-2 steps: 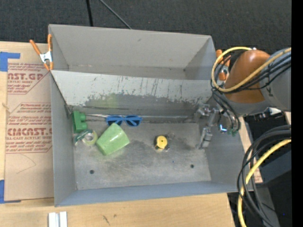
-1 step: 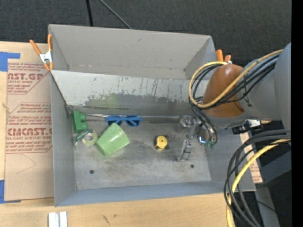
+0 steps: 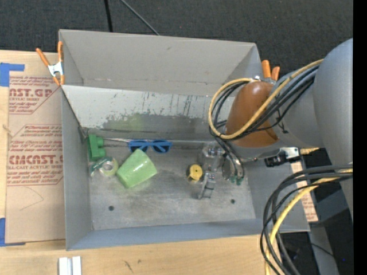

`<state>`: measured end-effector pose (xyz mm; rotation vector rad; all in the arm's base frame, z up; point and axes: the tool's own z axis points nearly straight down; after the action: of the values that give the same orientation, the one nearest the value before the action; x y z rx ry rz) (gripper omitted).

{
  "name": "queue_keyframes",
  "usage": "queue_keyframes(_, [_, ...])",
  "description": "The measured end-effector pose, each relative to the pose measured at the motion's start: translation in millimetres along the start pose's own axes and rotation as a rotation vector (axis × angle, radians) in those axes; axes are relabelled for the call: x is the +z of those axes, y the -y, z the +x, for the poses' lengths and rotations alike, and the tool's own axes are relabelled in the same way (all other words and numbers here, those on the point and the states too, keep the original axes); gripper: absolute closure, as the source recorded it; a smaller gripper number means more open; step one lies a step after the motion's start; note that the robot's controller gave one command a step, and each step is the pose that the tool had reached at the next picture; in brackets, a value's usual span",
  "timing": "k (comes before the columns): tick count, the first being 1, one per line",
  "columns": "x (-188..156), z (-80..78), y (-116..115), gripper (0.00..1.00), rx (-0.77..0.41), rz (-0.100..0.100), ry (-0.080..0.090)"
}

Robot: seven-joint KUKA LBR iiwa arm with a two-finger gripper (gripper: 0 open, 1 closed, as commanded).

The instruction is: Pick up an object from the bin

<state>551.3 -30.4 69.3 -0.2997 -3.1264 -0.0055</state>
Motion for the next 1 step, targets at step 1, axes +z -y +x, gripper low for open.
queue_keyframes(1, [0.0, 7.0, -37.7, 0.00, 0.033, 0.001, 0.001])
